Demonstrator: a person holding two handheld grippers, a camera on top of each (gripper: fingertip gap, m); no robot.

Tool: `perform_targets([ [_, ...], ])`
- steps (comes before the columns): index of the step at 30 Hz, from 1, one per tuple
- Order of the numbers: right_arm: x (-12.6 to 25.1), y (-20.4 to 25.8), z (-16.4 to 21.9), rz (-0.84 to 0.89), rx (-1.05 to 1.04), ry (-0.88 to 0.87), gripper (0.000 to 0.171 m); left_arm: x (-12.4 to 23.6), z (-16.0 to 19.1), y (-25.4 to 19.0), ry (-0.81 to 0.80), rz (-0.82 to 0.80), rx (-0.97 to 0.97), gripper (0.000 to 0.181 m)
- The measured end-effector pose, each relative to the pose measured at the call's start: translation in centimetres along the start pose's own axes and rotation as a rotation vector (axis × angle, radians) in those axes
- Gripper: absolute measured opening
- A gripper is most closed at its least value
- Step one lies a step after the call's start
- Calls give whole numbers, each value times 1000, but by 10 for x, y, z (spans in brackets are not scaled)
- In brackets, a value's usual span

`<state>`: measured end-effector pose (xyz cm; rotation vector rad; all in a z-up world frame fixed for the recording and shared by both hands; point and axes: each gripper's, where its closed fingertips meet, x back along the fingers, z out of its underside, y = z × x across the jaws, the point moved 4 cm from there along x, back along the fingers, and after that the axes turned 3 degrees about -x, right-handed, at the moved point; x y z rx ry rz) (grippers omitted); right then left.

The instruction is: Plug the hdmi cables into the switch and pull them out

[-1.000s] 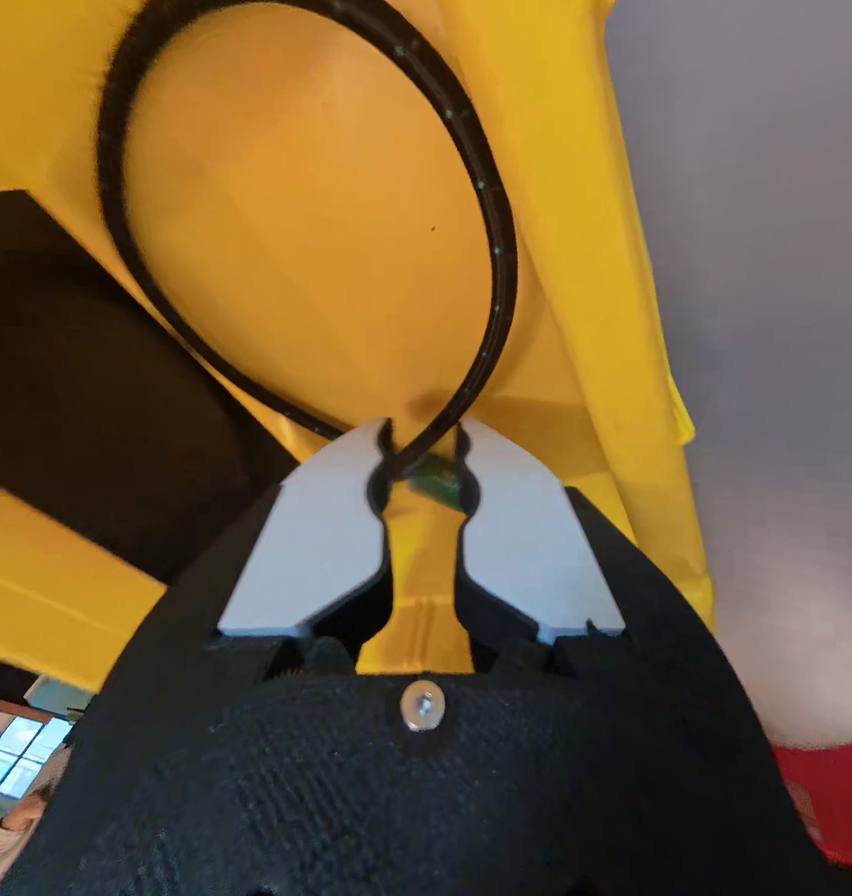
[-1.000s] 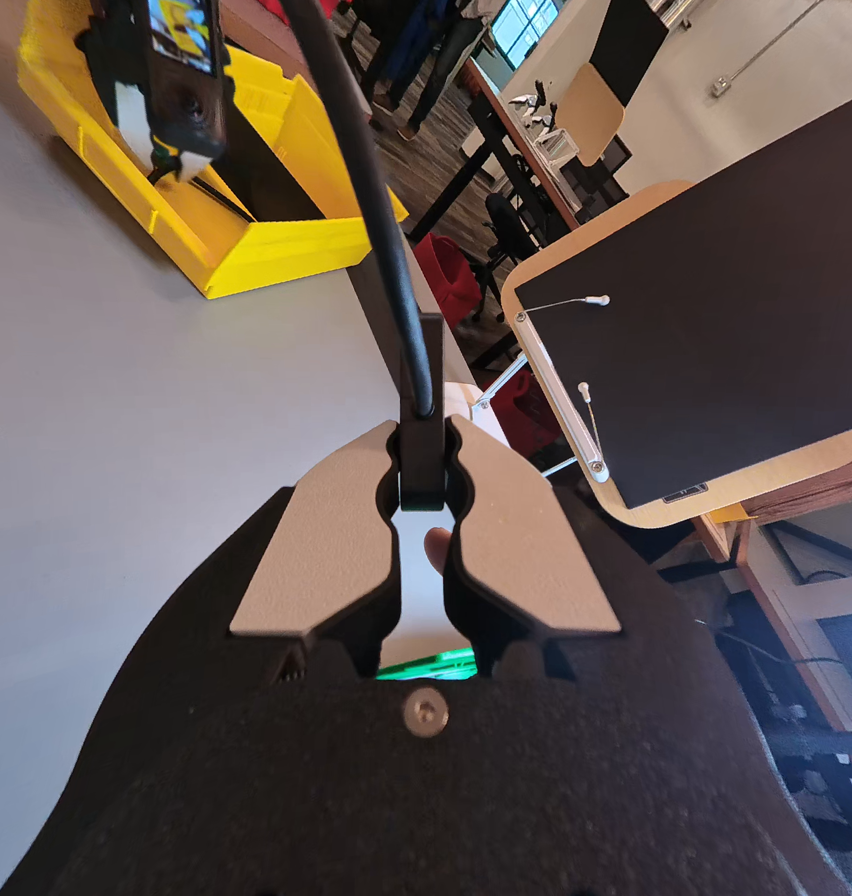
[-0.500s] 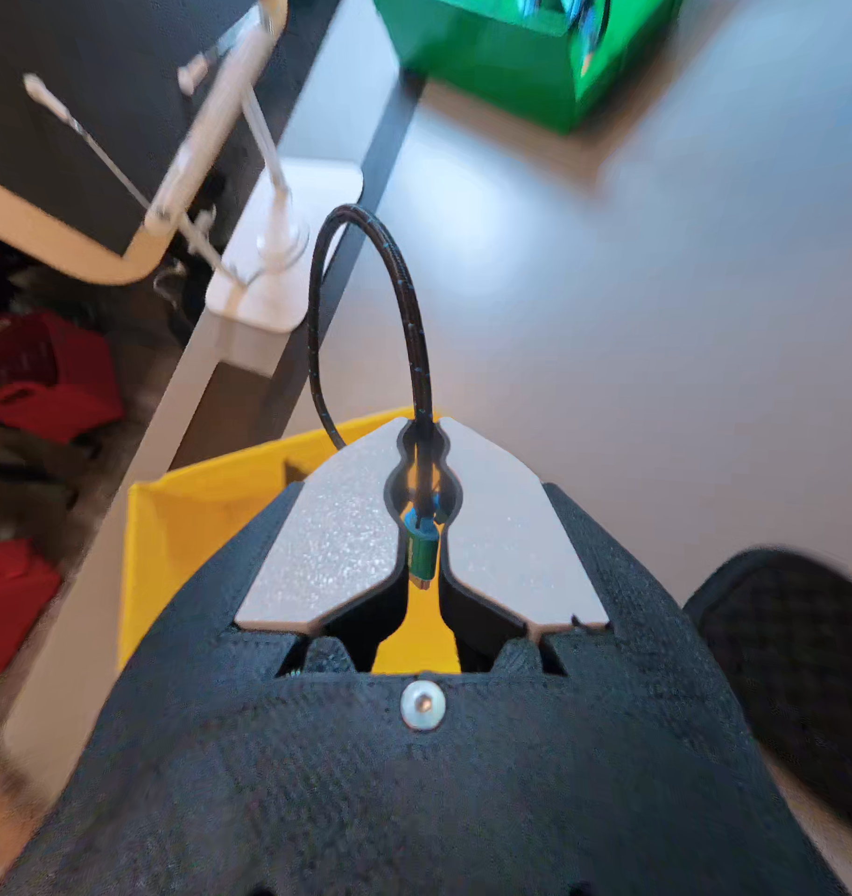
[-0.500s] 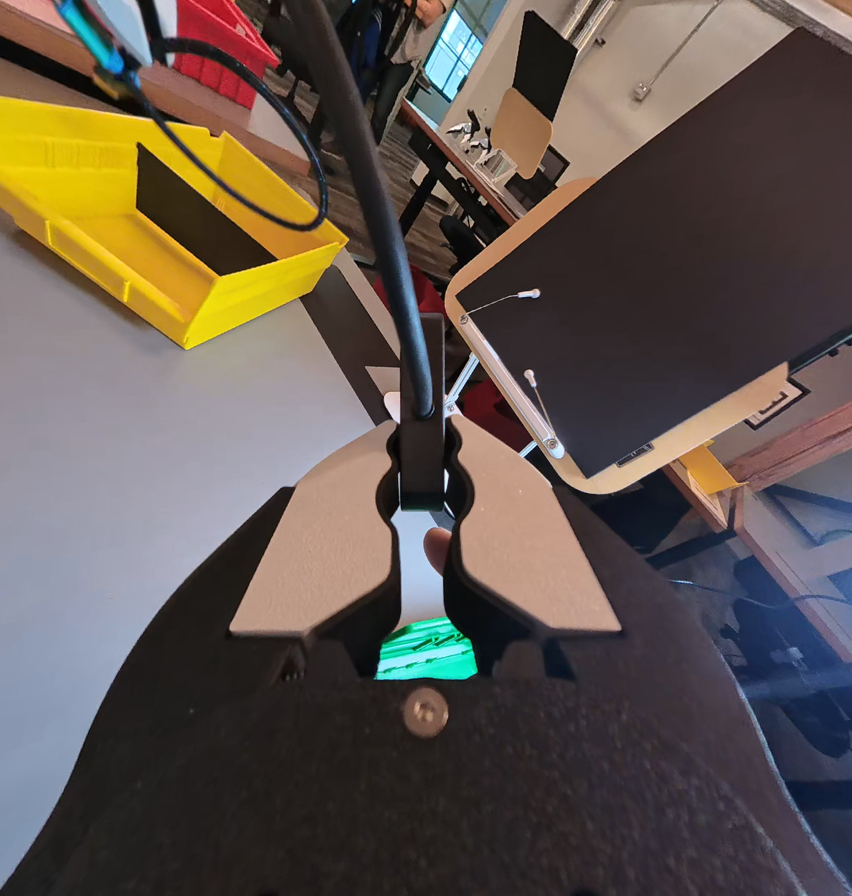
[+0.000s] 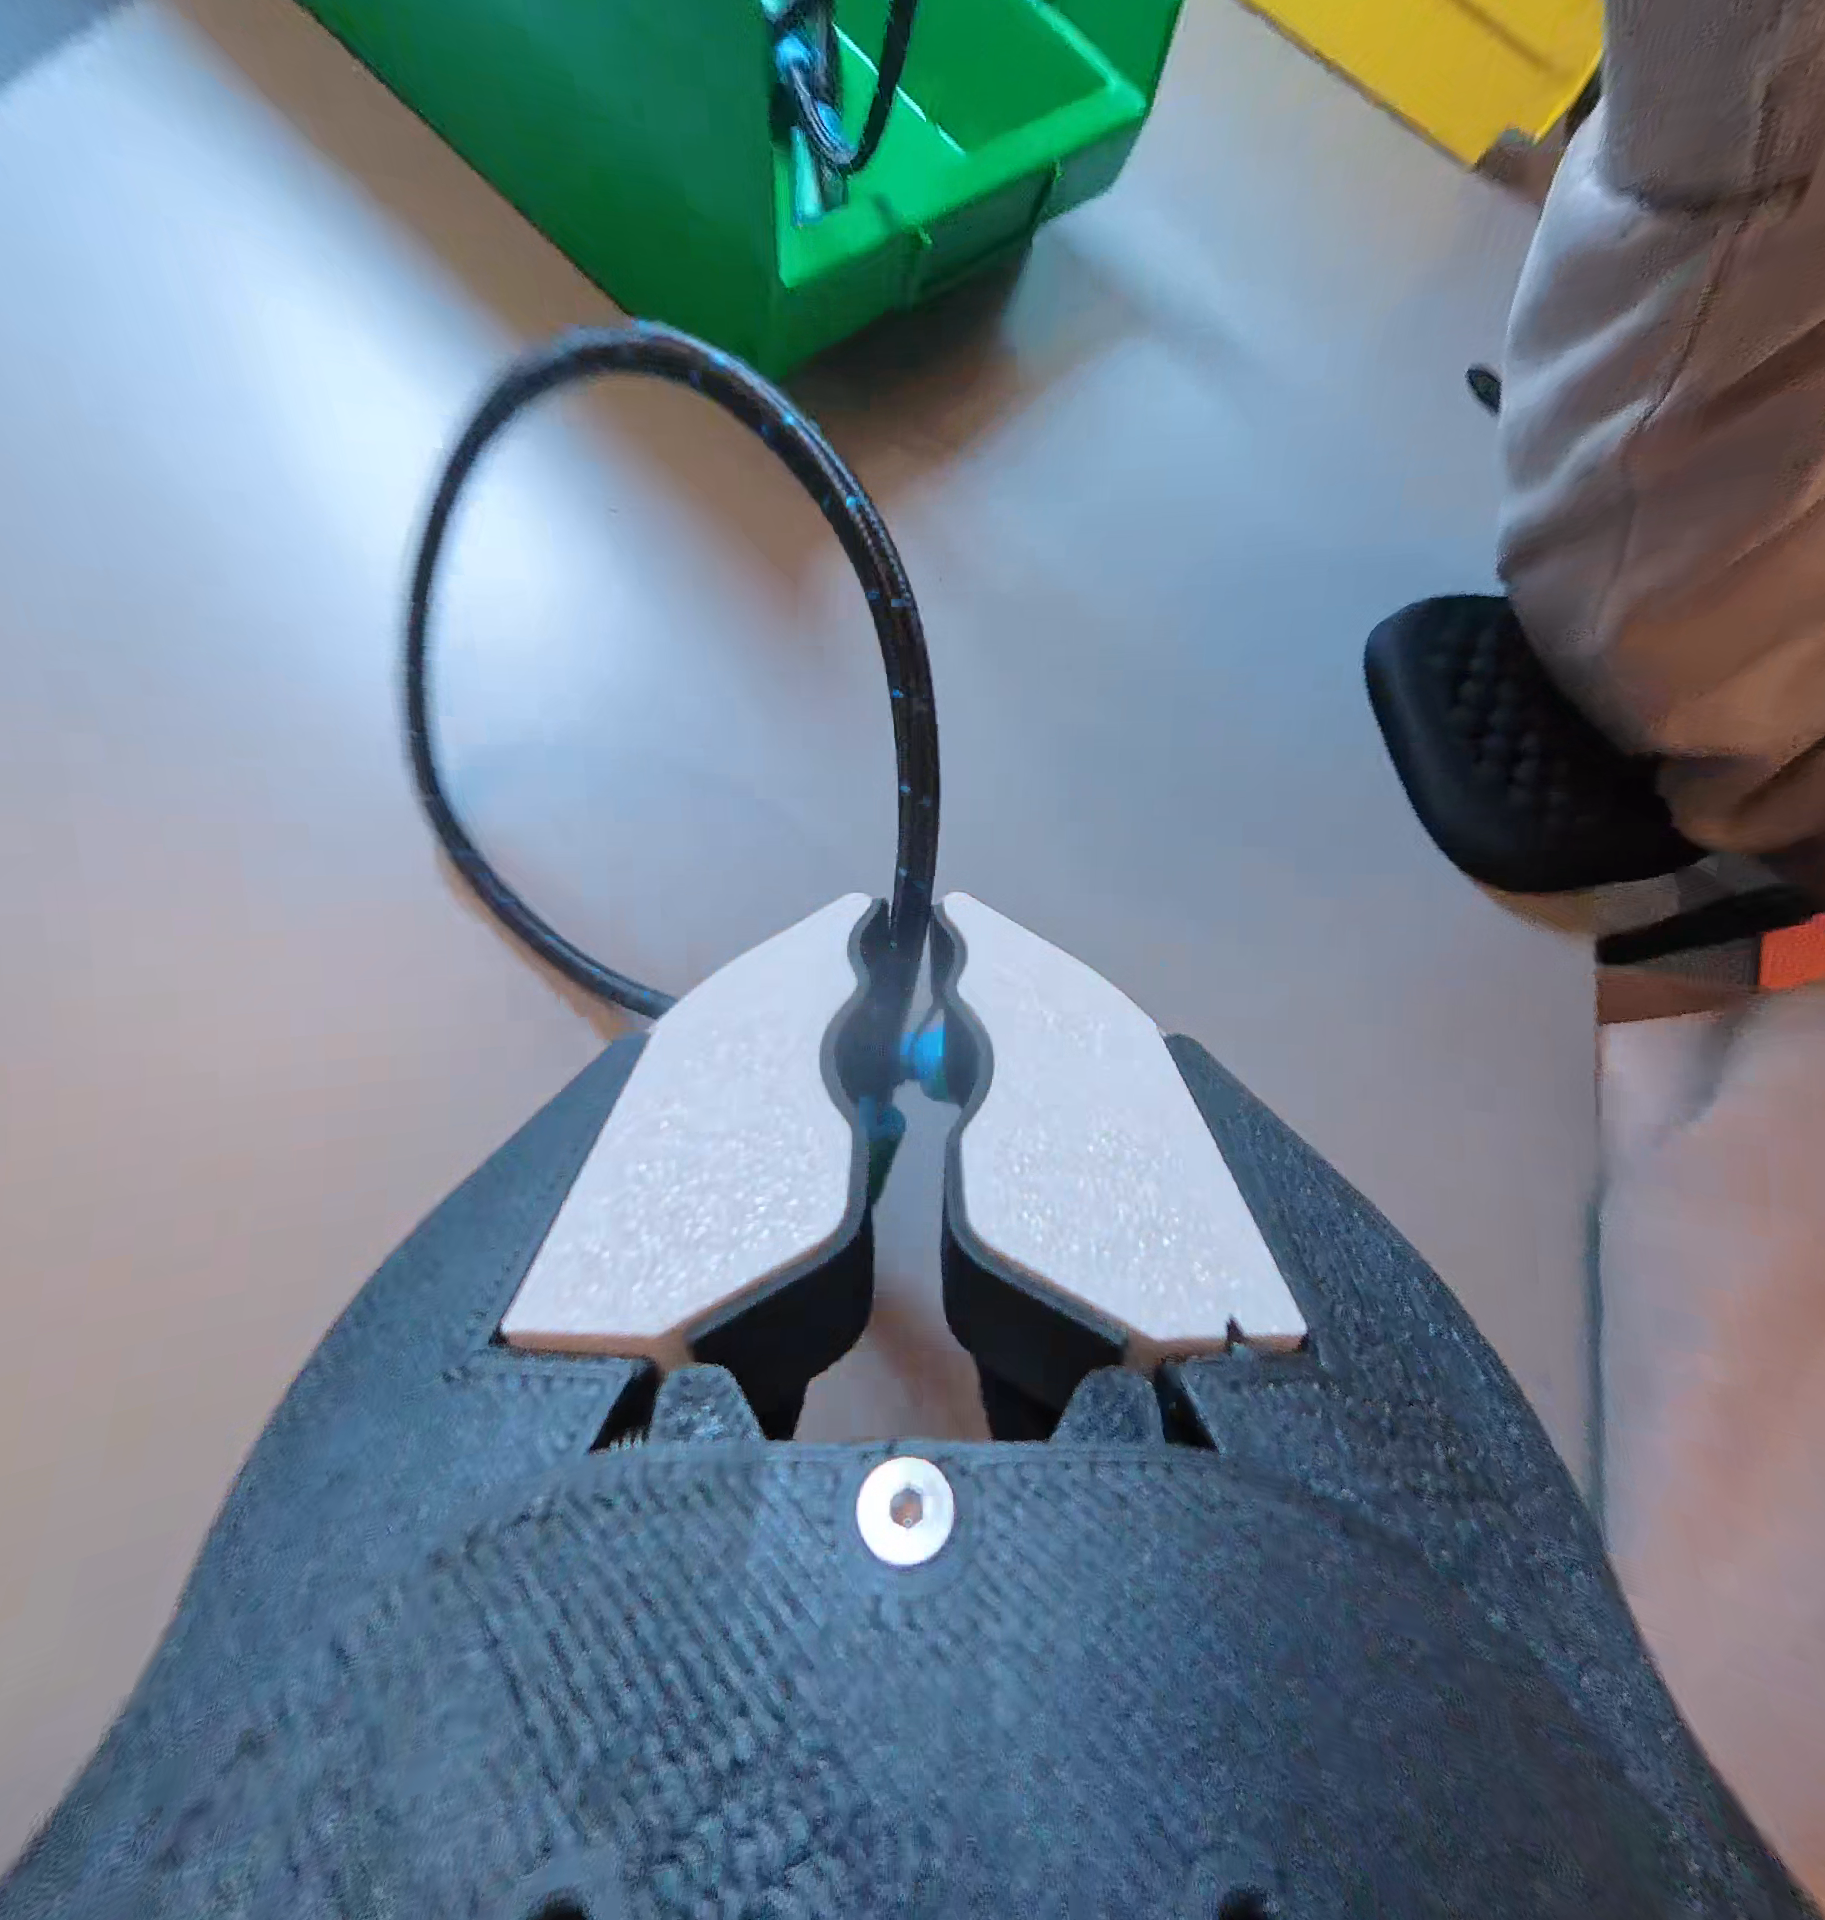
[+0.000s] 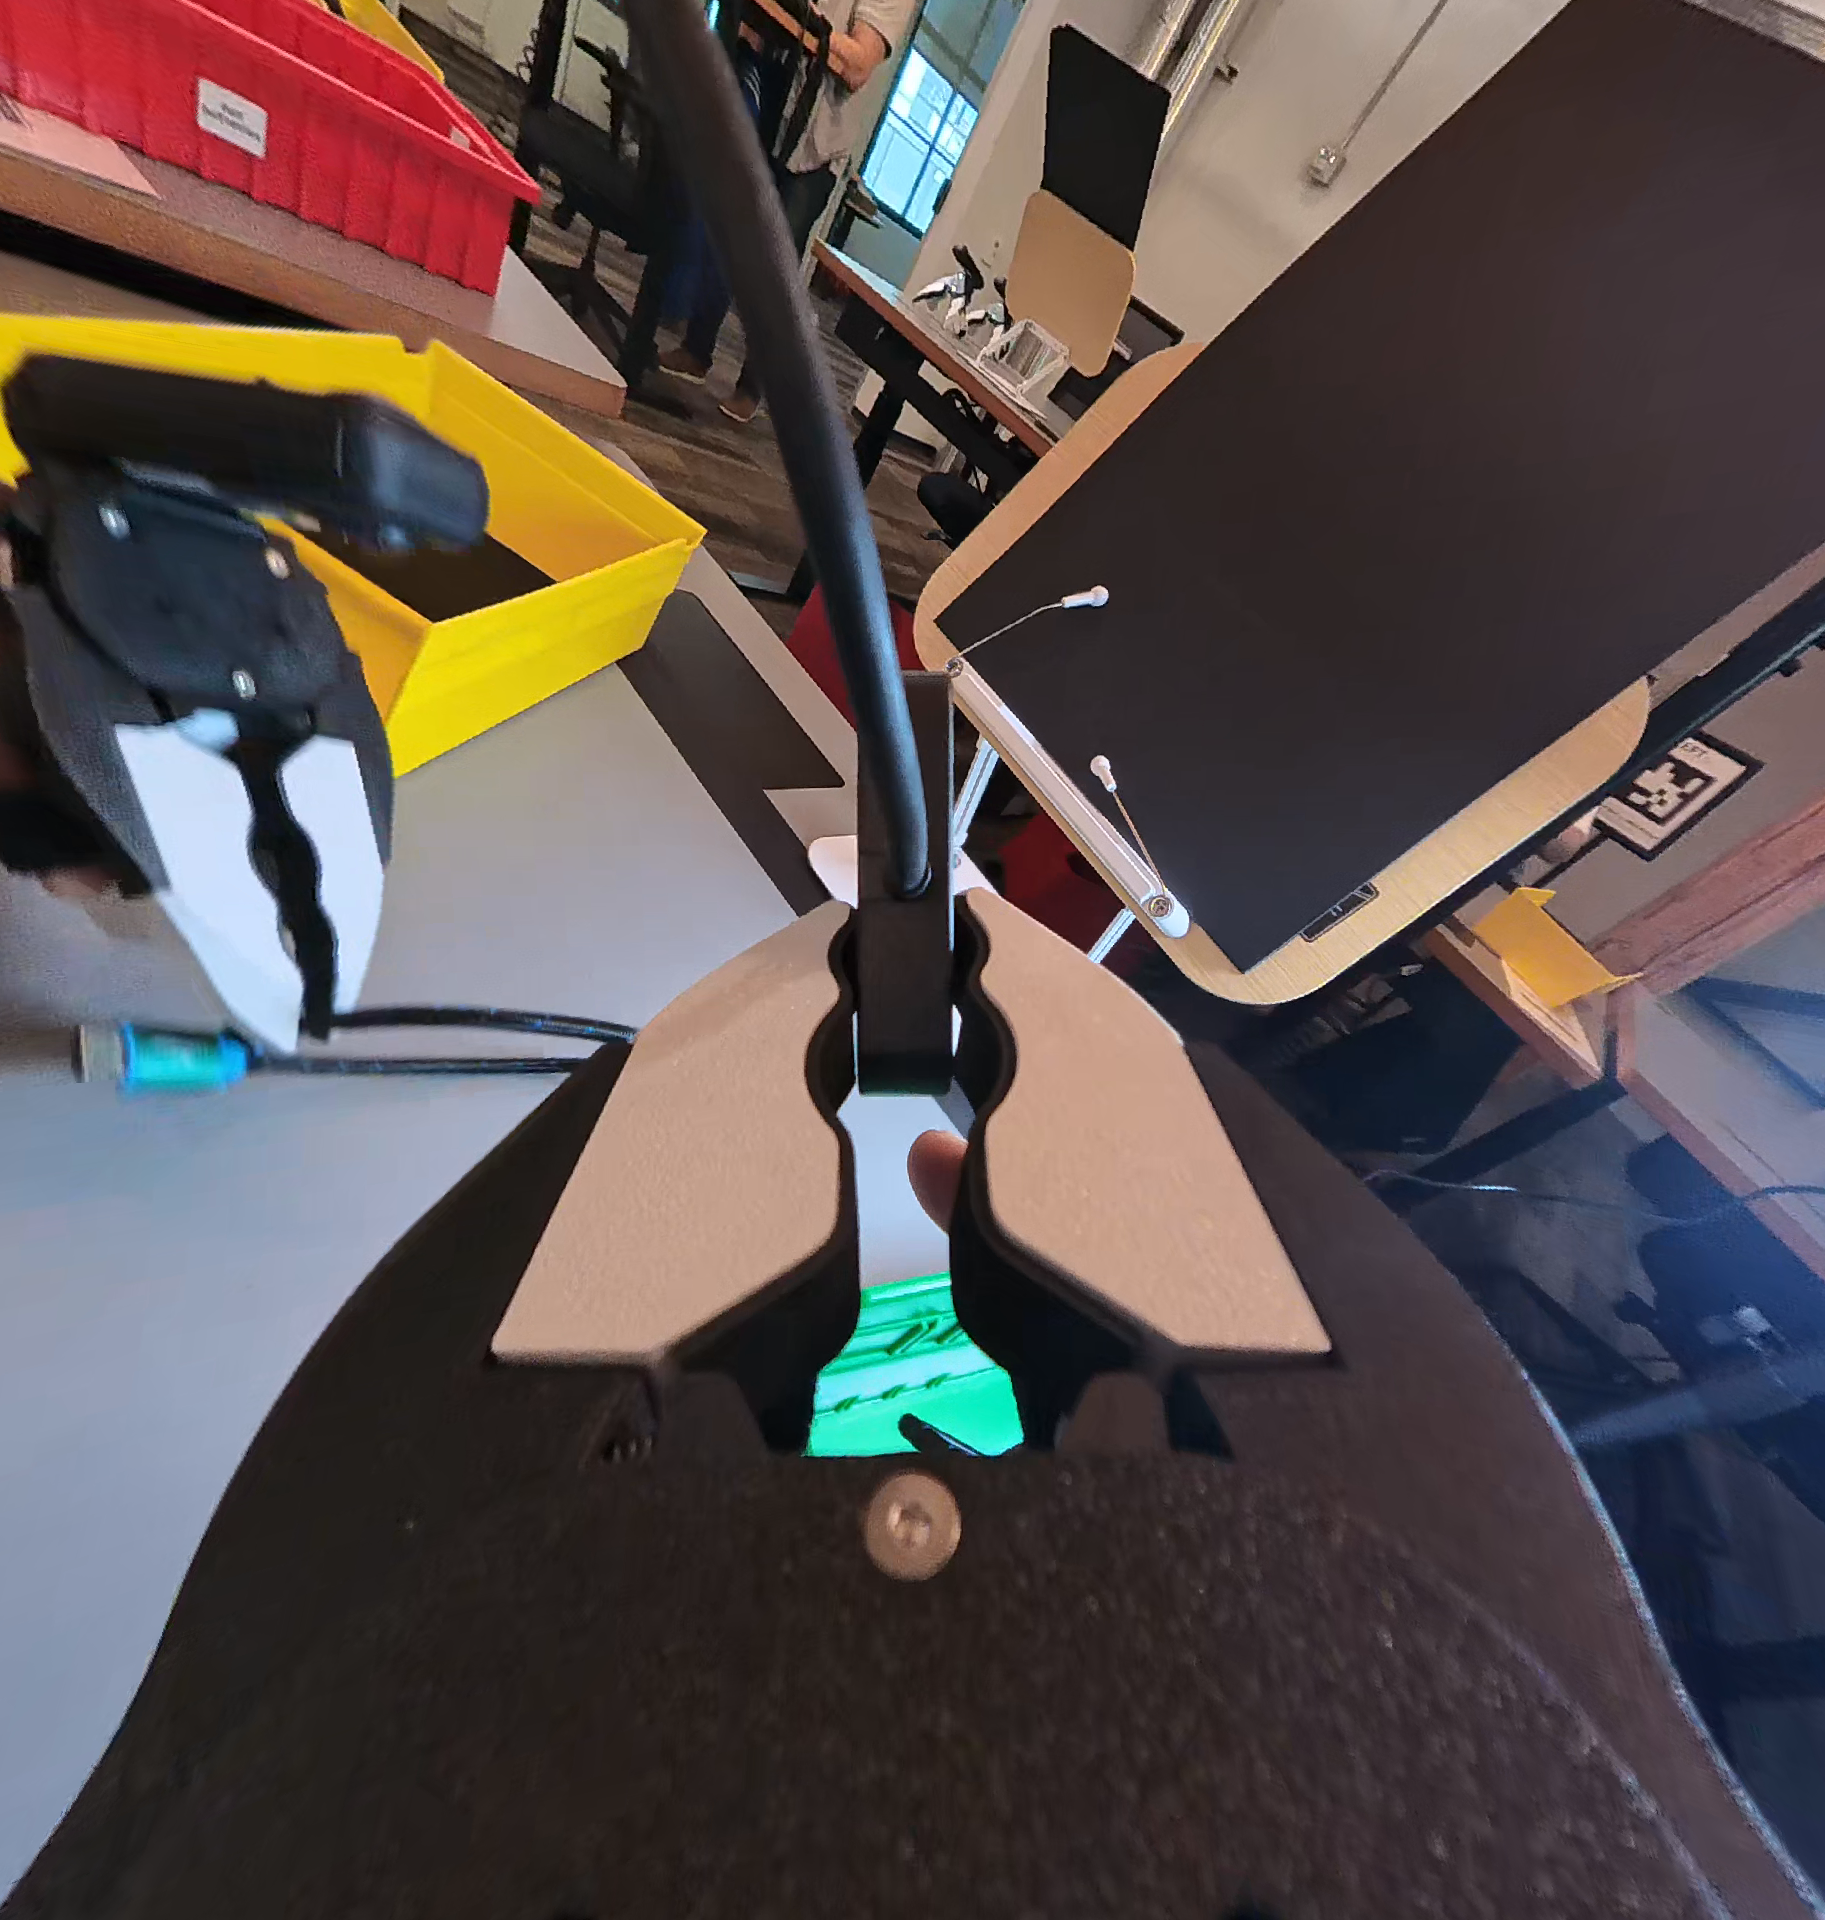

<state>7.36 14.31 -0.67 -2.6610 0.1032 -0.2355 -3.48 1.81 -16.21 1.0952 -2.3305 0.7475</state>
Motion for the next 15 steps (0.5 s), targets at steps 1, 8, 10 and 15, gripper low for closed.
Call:
perform_targets([
  [1, 1, -1, 1, 1, -6, -1, 15, -10, -1, -1, 10, 16, -19, 8],
  [8, 10, -12, -1, 13, -44, -40, 15, -17, -5, 7, 136, -85, -489, 21],
  [10, 10, -13, -1, 3, -72, -57, 15, -17, 5, 18, 286, -151, -710, 24],
  [15, 7, -11, 0, -13, -86, -58, 15, -35, 23, 29, 495, -27, -854, 32],
])
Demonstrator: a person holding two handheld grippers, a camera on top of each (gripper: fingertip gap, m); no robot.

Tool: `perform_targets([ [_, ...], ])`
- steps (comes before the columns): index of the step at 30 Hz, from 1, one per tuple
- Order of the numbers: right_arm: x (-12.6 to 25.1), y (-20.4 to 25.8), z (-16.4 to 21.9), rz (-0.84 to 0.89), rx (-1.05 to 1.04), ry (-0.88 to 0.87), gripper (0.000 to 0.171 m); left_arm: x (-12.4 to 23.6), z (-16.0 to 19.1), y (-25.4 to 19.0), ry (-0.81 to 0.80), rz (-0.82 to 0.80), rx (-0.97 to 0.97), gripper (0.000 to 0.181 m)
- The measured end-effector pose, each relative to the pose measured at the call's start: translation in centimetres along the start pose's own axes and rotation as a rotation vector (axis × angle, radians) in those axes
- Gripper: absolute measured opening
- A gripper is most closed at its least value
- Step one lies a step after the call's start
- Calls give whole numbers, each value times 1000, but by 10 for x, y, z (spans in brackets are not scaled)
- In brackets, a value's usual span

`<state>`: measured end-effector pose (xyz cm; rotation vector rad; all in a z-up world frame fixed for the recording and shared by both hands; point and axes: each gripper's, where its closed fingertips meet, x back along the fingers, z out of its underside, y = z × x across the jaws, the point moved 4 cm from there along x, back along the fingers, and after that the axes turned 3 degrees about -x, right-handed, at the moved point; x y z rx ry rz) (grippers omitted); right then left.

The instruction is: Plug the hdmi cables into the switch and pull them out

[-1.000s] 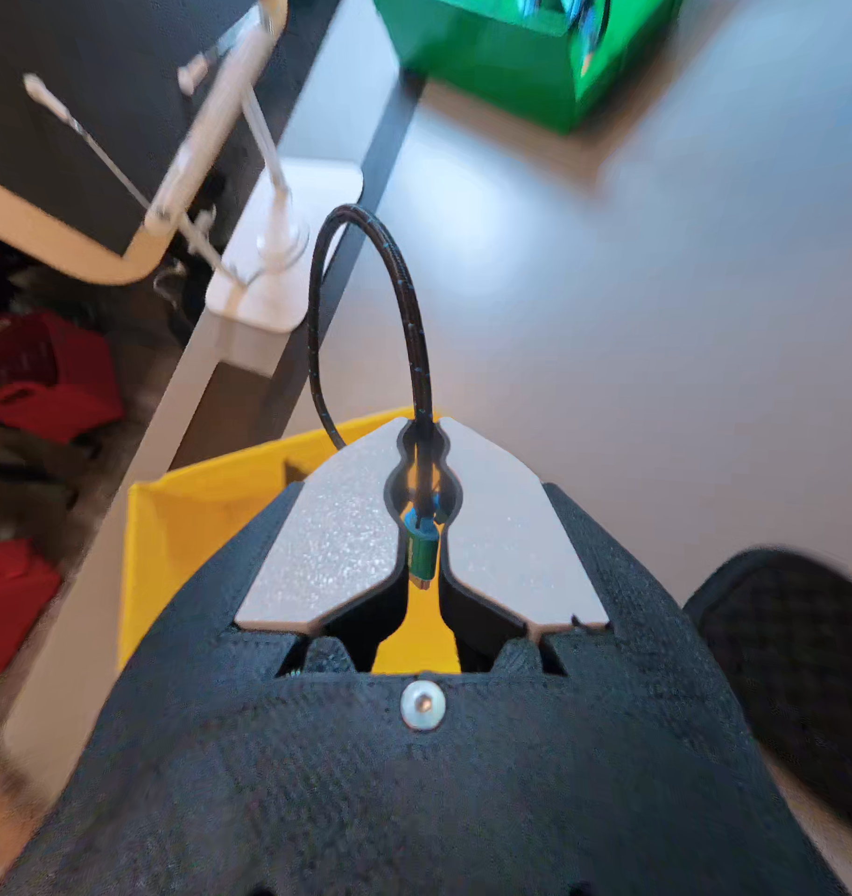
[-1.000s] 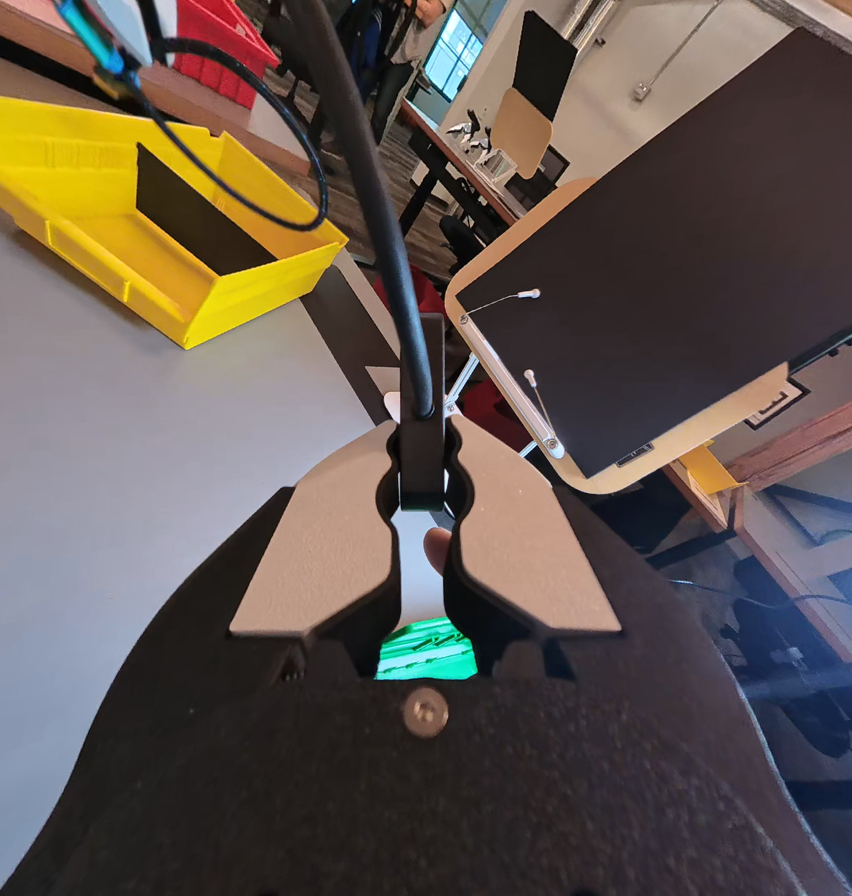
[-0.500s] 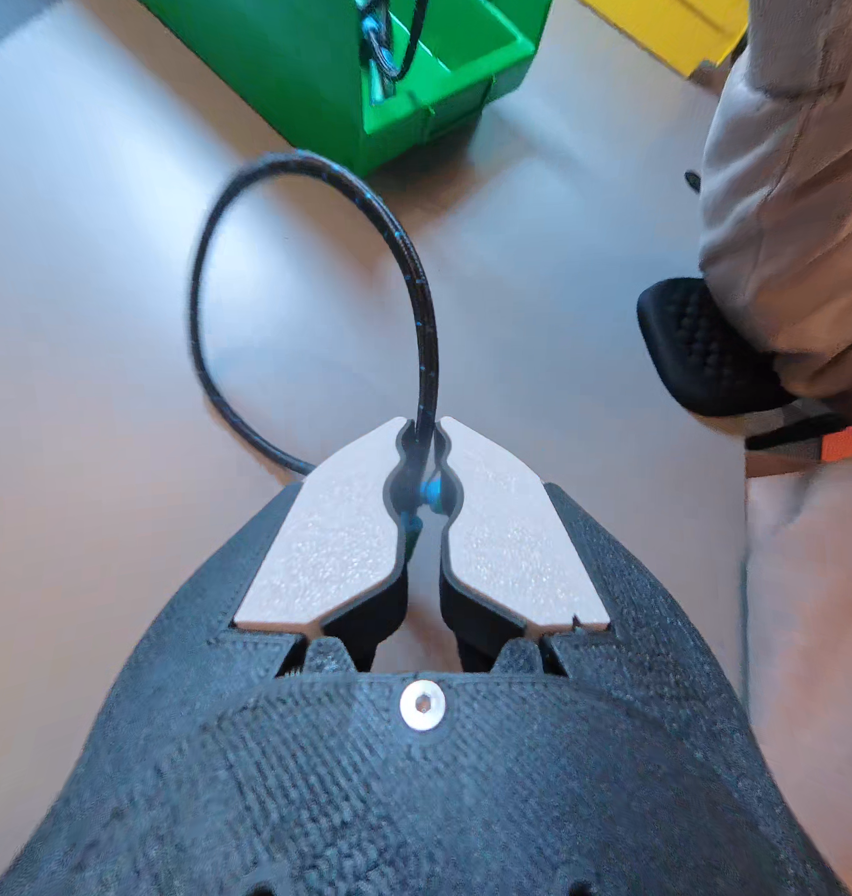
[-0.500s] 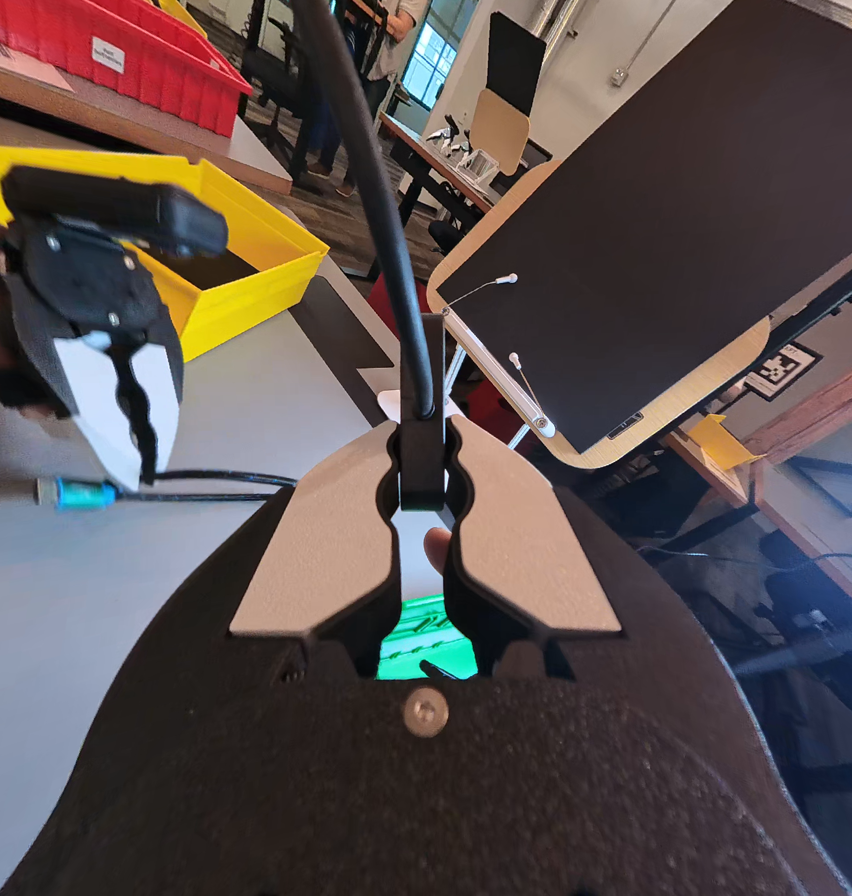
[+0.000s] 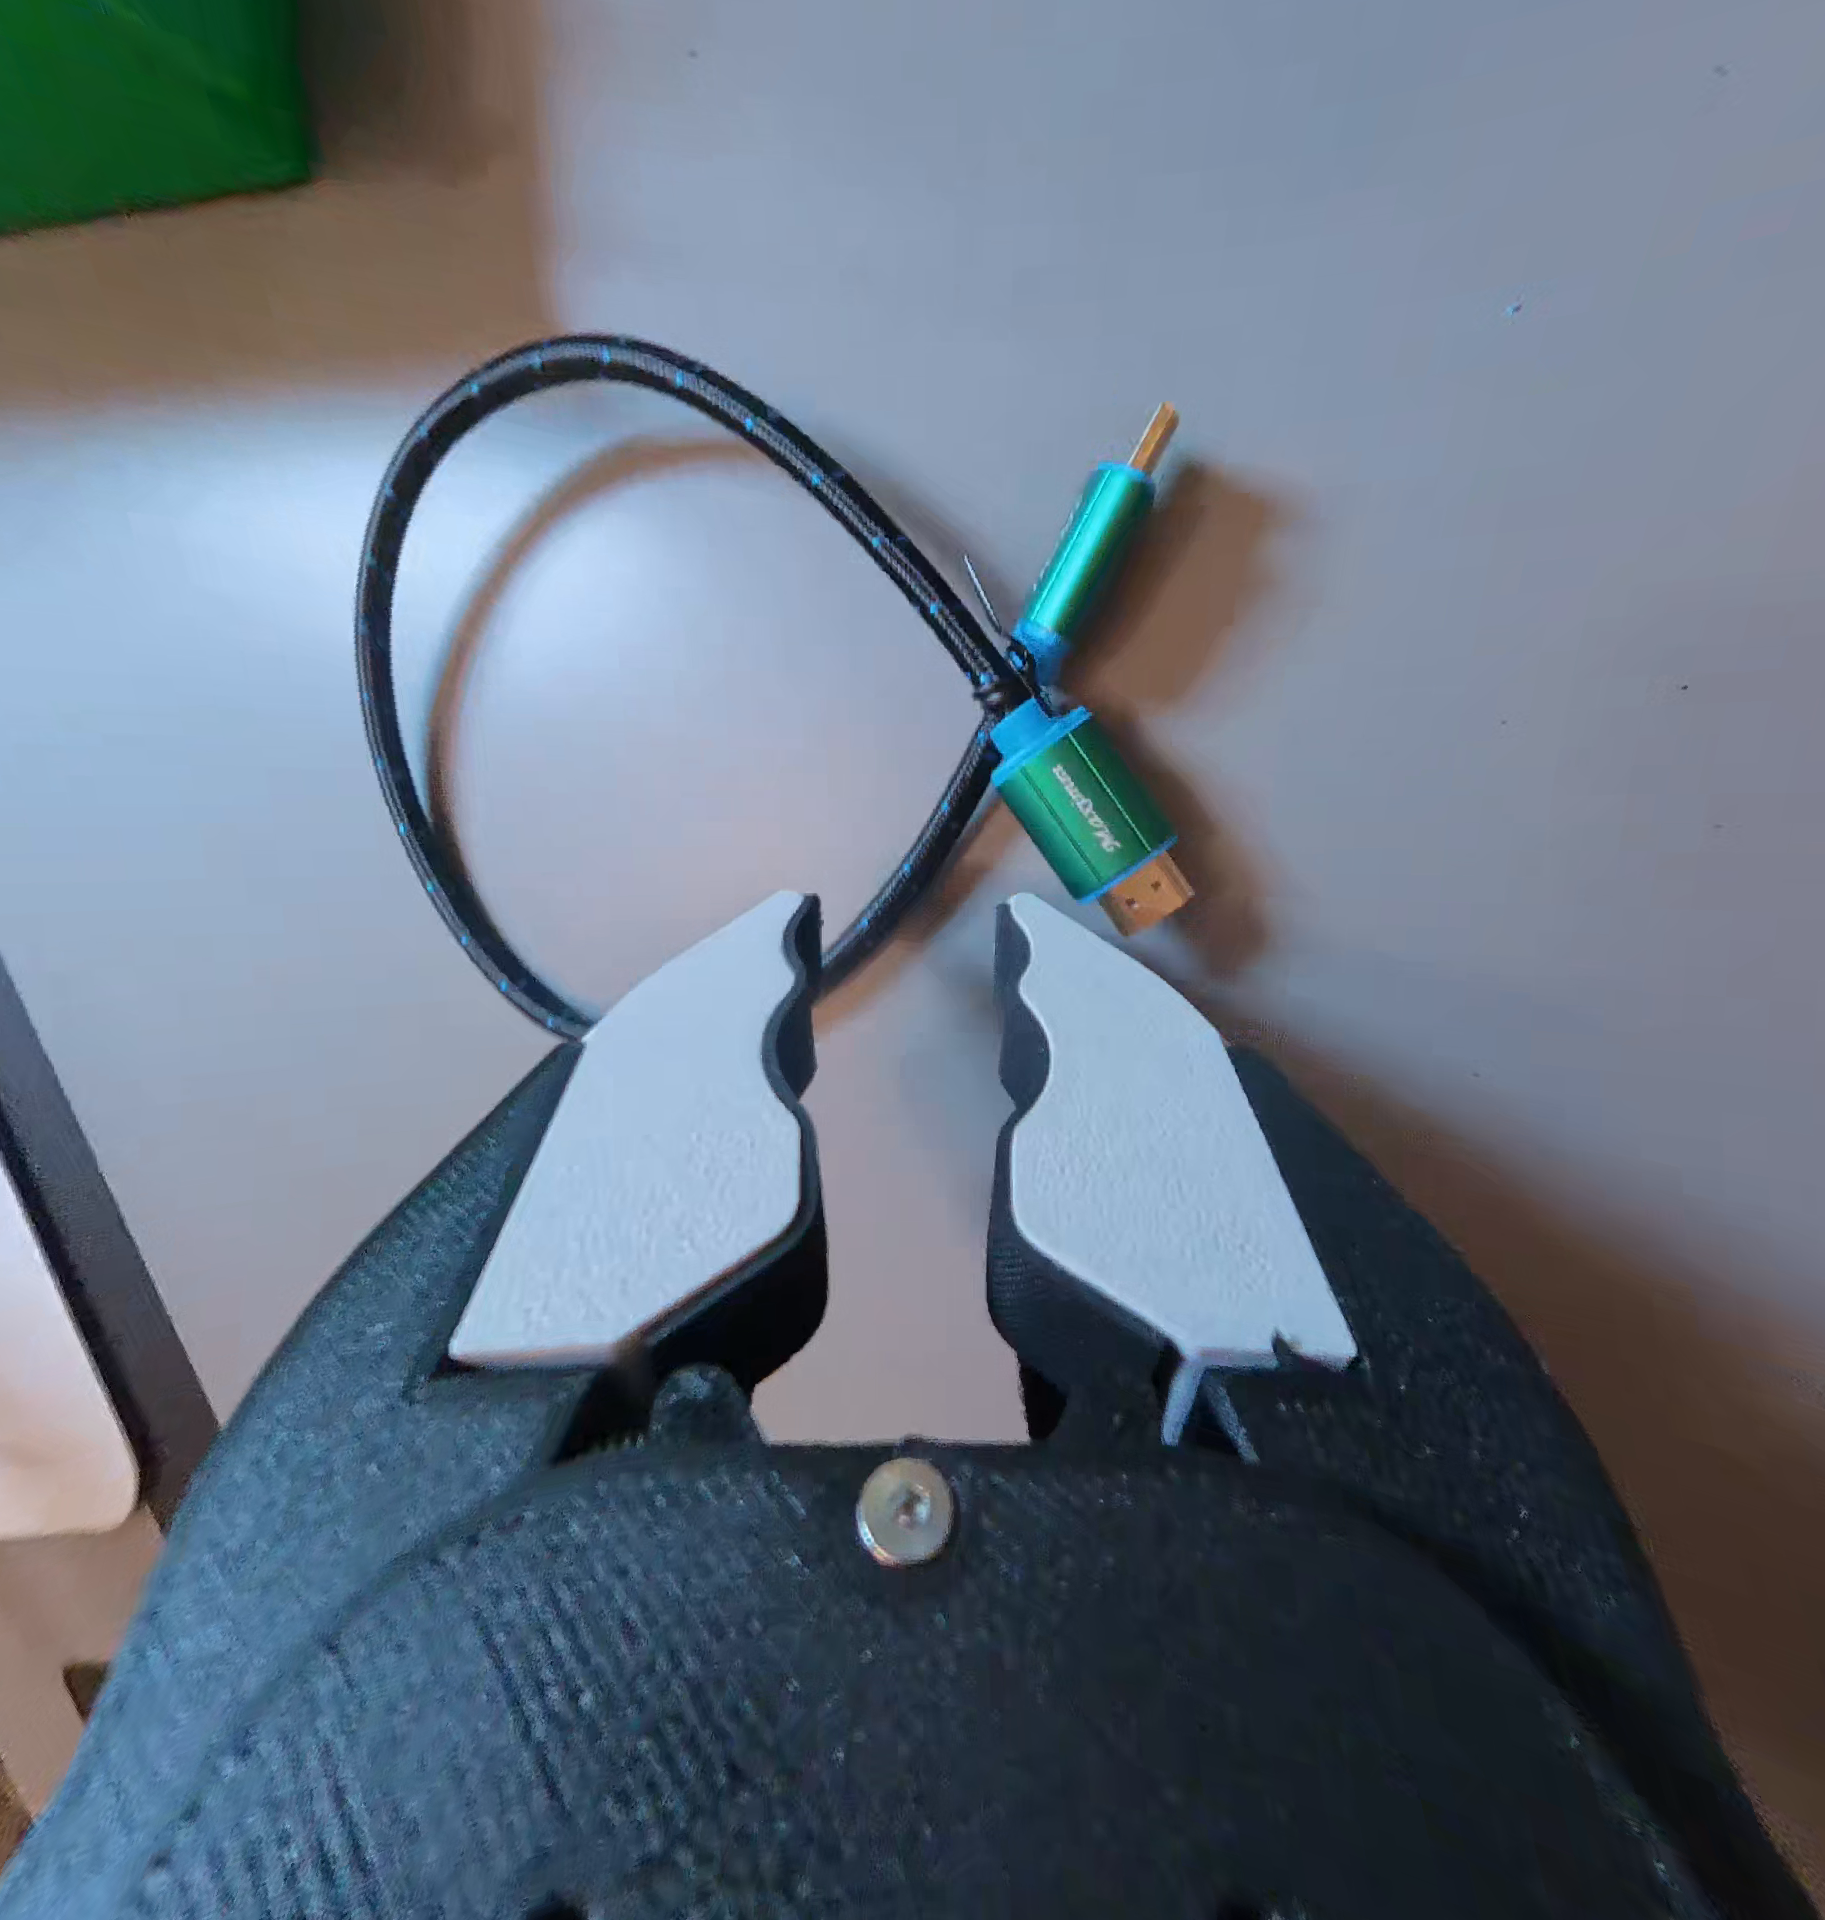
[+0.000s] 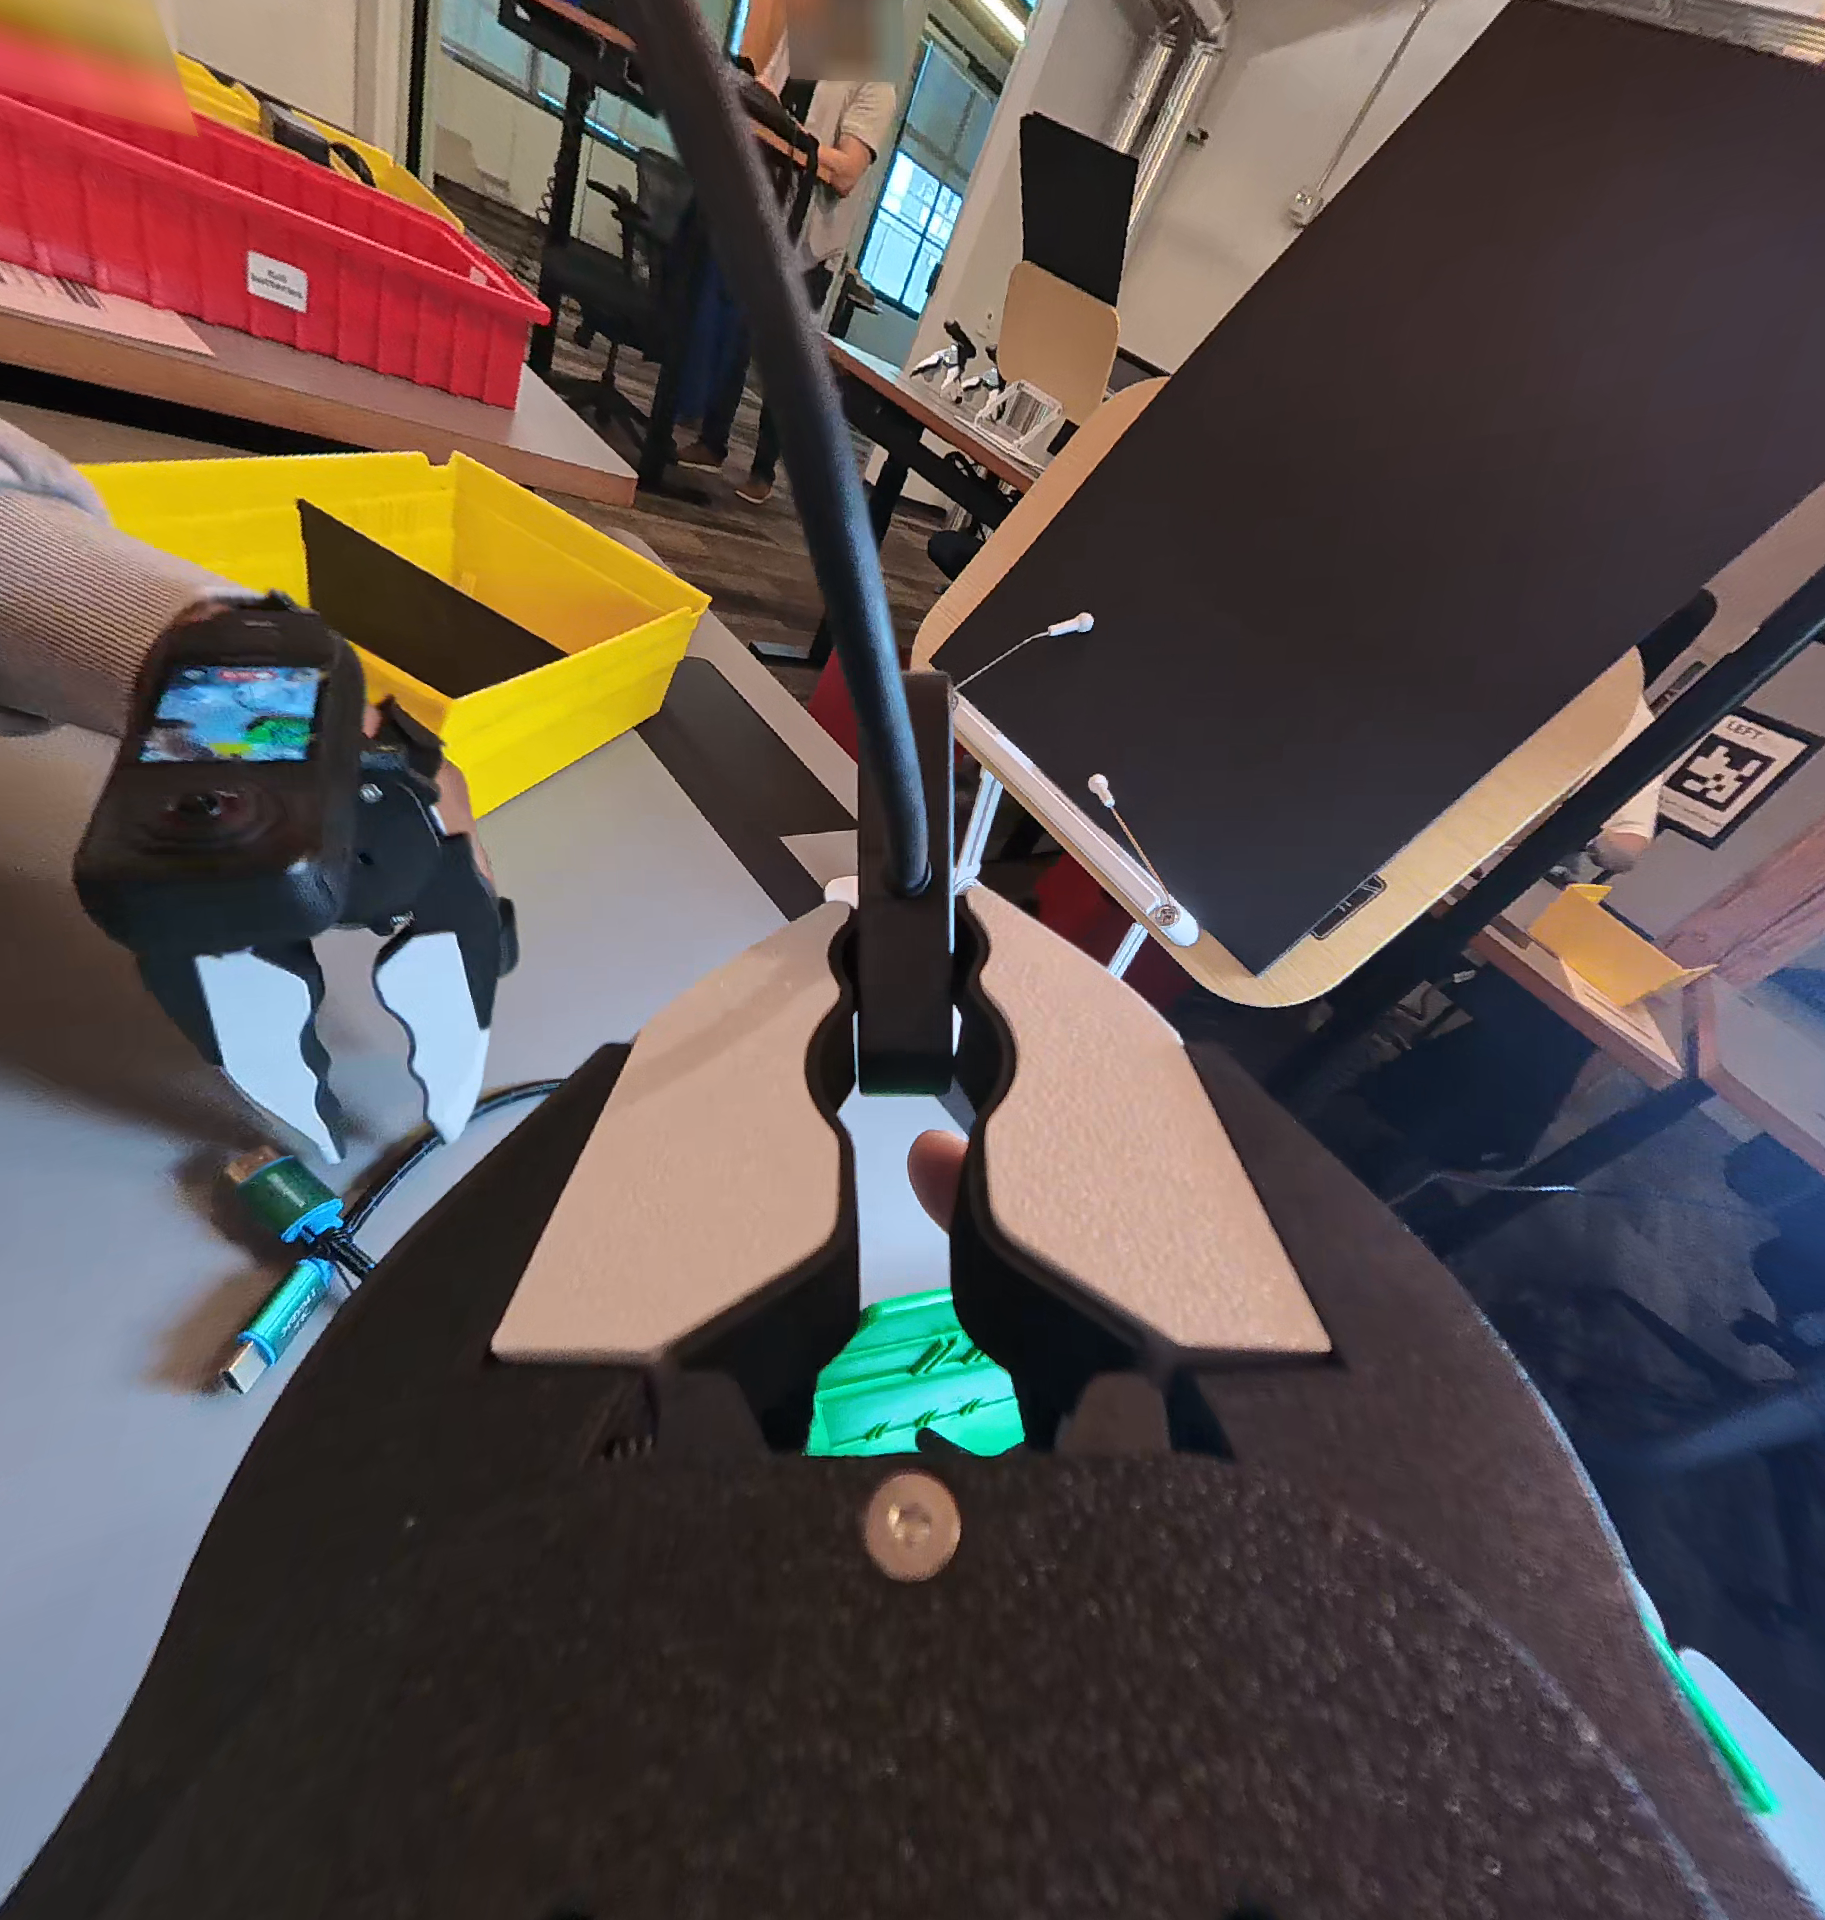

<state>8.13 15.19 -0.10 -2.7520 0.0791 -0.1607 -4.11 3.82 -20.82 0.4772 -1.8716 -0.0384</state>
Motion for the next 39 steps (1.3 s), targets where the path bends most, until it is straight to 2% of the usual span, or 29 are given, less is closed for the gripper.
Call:
perform_targets([
  [2, 0, 1, 0, -3, 3, 2, 15, -8, -2, 2, -2, 43, -8, 30],
  [5, 0, -1, 2, -6, -5, 2, 15, -15, -4, -1, -15, 75, 63, 11],
  [11, -2, -6, 8, 4, -37, 14, 15, 4, 8, -29, -36, 42, 440, 10],
  [13, -3, -4, 8, -2, -45, 16, 15, 19, 10, -43, -87, 31, 493, 13],
  [18, -11, 4, 9, -12, -32, 38, 15, 45, 7, -53, -157, -94, 471, 20],
  [24, -11, 6, 9, 3, 7, 64, 15, 15, -12, -47, -167, -34, 528, 36],
  [26, -8, 3, 10, 5, -6, 56, 15, 9, -18, -44, -169, 7, 563, 47],
  [30, -6, -2, 12, -4, -54, 37, 15, -5, -21, -35, -157, 14, 659, 55],
  [33, -7, -2, 12, -3, -49, 41, 15, -15, -24, -34, -141, 7, 670, 49],
  [39, -10, 6, 11, -18, -5, 34, 15, -19, -18, -20, -132, -145, 581, 25],
])
